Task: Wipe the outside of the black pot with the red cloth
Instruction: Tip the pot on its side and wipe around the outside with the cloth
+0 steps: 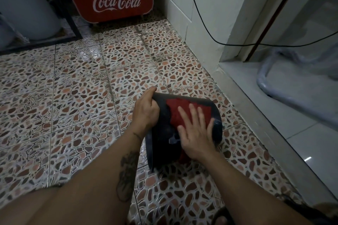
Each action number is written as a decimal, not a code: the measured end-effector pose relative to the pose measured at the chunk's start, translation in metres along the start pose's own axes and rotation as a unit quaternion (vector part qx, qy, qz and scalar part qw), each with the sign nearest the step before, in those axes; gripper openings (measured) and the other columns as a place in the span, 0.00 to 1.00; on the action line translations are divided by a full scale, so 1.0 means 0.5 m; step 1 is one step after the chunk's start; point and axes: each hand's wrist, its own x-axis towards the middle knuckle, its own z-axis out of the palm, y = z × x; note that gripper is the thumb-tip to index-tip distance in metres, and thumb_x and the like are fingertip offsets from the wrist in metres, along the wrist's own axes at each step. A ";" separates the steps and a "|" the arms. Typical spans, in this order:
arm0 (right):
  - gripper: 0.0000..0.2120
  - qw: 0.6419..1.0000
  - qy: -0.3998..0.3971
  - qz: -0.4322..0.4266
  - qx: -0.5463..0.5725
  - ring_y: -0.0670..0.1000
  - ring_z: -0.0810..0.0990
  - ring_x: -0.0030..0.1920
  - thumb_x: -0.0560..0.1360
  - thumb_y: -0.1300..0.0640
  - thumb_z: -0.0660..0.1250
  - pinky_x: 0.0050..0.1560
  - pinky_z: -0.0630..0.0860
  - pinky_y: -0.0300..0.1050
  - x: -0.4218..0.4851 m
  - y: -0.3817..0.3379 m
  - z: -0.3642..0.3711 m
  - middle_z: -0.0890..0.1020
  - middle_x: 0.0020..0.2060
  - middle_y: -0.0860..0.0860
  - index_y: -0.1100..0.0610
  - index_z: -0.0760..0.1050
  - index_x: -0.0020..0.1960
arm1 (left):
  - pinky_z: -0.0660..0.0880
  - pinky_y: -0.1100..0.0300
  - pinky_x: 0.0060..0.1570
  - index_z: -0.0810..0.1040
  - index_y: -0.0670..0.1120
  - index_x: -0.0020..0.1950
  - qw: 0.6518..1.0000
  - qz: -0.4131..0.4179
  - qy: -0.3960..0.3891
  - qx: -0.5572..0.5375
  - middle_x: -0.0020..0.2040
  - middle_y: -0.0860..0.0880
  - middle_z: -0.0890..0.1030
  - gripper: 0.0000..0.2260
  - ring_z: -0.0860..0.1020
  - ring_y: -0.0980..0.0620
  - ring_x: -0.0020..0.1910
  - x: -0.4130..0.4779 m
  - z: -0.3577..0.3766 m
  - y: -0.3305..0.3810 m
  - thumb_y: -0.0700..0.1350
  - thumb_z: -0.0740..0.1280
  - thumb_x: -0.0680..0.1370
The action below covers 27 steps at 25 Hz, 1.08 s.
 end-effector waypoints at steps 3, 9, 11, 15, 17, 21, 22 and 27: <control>0.28 0.985 -0.038 0.168 0.016 0.56 0.32 0.79 0.82 0.40 0.40 0.73 0.34 0.73 0.038 0.042 -0.031 0.37 0.82 0.50 0.38 0.36 0.80 | 0.59 0.53 0.74 0.68 0.45 0.75 1.000 0.004 -0.014 0.020 0.75 0.46 0.68 0.23 0.65 0.47 0.74 0.004 -0.003 0.011 0.38 0.54 0.79; 0.29 0.999 -0.023 0.003 0.031 0.54 0.33 0.80 0.82 0.41 0.43 0.75 0.29 0.63 0.027 -0.073 -0.015 0.40 0.82 0.49 0.42 0.40 0.81 | 0.61 0.51 0.74 0.67 0.45 0.75 1.000 -0.021 0.019 -0.012 0.75 0.46 0.69 0.24 0.65 0.48 0.74 -0.015 0.015 0.018 0.37 0.53 0.79; 0.29 0.999 -0.018 0.000 0.032 0.52 0.34 0.80 0.82 0.40 0.43 0.75 0.29 0.61 0.032 -0.050 -0.016 0.40 0.82 0.48 0.41 0.41 0.81 | 0.59 0.52 0.75 0.66 0.45 0.76 1.000 -0.002 0.016 -0.006 0.77 0.47 0.67 0.24 0.64 0.49 0.75 -0.013 0.010 0.015 0.39 0.54 0.80; 0.28 0.991 -0.051 0.119 0.026 0.55 0.34 0.80 0.82 0.39 0.41 0.76 0.33 0.66 0.081 0.017 -0.050 0.40 0.82 0.50 0.41 0.40 0.81 | 0.55 0.68 0.68 0.57 0.49 0.80 0.997 0.033 0.033 0.054 0.80 0.55 0.54 0.26 0.56 0.62 0.73 -0.103 0.019 0.018 0.43 0.57 0.81; 0.28 0.988 -0.064 0.139 0.030 0.56 0.34 0.80 0.82 0.40 0.41 0.76 0.33 0.66 0.083 0.032 -0.059 0.40 0.82 0.50 0.40 0.40 0.81 | 0.49 0.80 0.61 0.53 0.49 0.81 0.997 0.043 0.052 0.032 0.81 0.55 0.51 0.28 0.54 0.63 0.73 -0.141 0.032 0.021 0.41 0.57 0.82; 0.27 0.987 -0.069 0.128 0.064 0.56 0.37 0.81 0.83 0.43 0.43 0.77 0.34 0.64 0.065 0.005 -0.071 0.43 0.82 0.49 0.40 0.44 0.81 | 0.45 0.80 0.66 0.61 0.44 0.79 0.995 -0.012 0.088 -0.039 0.79 0.48 0.60 0.25 0.58 0.53 0.77 -0.113 0.046 0.040 0.35 0.56 0.80; 0.27 0.991 -0.062 0.095 0.070 0.55 0.39 0.81 0.83 0.43 0.44 0.77 0.34 0.63 0.058 -0.013 -0.073 0.44 0.82 0.48 0.41 0.46 0.81 | 0.48 0.76 0.68 0.63 0.43 0.78 0.994 -0.031 0.091 -0.047 0.79 0.47 0.62 0.25 0.60 0.52 0.77 -0.106 0.047 0.052 0.36 0.55 0.80; 0.27 0.998 -0.021 -0.008 0.059 0.51 0.43 0.81 0.82 0.42 0.46 0.76 0.33 0.61 -0.023 -0.019 -0.041 0.48 0.82 0.44 0.38 0.49 0.81 | 0.68 0.56 0.47 0.75 0.43 0.60 0.993 -0.102 0.052 -0.025 0.57 0.44 0.80 0.15 0.75 0.46 0.50 -0.083 0.029 0.075 0.36 0.55 0.78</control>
